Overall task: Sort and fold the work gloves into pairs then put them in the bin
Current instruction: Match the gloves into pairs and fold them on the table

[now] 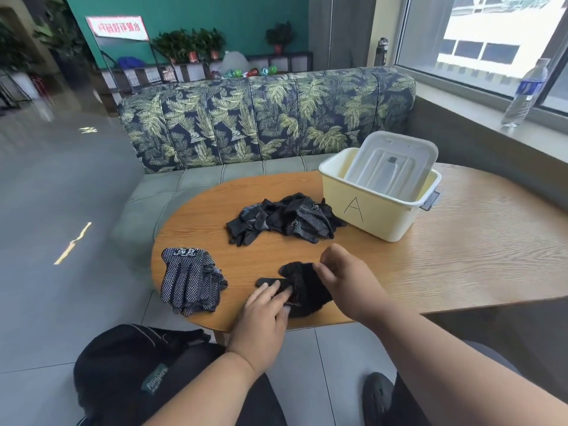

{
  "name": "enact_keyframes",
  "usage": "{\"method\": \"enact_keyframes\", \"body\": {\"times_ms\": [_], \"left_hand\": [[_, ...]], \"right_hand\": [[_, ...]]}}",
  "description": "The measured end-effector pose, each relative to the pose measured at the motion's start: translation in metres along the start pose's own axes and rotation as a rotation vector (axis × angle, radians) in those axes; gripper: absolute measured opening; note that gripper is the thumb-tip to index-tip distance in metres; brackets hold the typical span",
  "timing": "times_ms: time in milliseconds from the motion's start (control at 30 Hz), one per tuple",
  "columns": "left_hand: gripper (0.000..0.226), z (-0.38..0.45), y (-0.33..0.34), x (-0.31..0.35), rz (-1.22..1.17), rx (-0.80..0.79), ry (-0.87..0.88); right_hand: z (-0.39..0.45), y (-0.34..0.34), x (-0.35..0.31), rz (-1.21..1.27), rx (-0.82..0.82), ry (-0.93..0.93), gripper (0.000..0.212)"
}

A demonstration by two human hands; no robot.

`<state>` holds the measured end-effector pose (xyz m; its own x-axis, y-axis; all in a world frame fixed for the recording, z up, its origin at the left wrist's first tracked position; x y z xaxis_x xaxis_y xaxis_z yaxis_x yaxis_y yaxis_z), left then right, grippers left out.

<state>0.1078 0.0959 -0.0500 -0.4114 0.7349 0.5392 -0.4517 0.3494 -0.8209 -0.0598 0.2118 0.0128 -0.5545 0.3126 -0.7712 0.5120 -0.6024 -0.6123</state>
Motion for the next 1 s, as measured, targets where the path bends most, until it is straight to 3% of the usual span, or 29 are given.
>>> {"method": "enact_keyframes", "body": {"times_ms": [100, 200, 333, 433, 533, 667, 767, 1000], "left_hand": [[0.045, 0.004, -0.016, -0.001, -0.046, 0.132, -0.043], [0.045, 0.008, -0.026, 0.001, -0.091, 0.226, -0.114], [0.045, 0.008, -0.006, 0.000, -0.057, 0.061, -0.112], [0.047, 0.002, 0.017, -0.001, 0.139, -0.106, -0.098], [0.049, 0.001, 0.022, 0.000, 0.214, -0.099, -0.109], [0.053, 0.000, 0.019, -0.002, 0.043, -0.011, -0.129], [0.042, 0.002, 0.011, -0.003, -0.007, 0.056, -0.157], [0.035, 0.029, -0.055, 0.001, -0.155, 0.291, -0.213]], "right_hand": [[0.012, 0.001, -0.015, 0.115, 0.035, -0.002, 0.018], [0.023, 0.002, -0.008, 0.124, 0.095, 0.111, 0.017], [0.025, 0.009, 0.024, 0.077, 0.096, 0.306, 0.017], [0.019, 0.009, 0.040, 0.038, 0.106, 0.373, 0.013], [0.014, 0.005, 0.049, 0.072, 0.128, 0.410, 0.010], [0.015, 0.006, 0.052, 0.171, 0.149, 0.392, 0.006], [0.018, 0.008, 0.046, 0.168, 0.134, 0.343, 0.015], [0.039, 0.016, 0.008, 0.144, 0.071, 0.186, 0.025]]}}
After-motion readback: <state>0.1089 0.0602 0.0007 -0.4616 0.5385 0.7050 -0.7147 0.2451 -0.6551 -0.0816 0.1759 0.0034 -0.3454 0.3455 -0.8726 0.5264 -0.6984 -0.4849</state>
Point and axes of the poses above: each hand's wrist, its own z-axis towards the middle knuckle, its own y-axis out of the palm, x = y × z, the point moved 4 cm from there along z, towards the middle knuckle, and after that the axes turned 2 degrees about x, right-handed, at the moved point
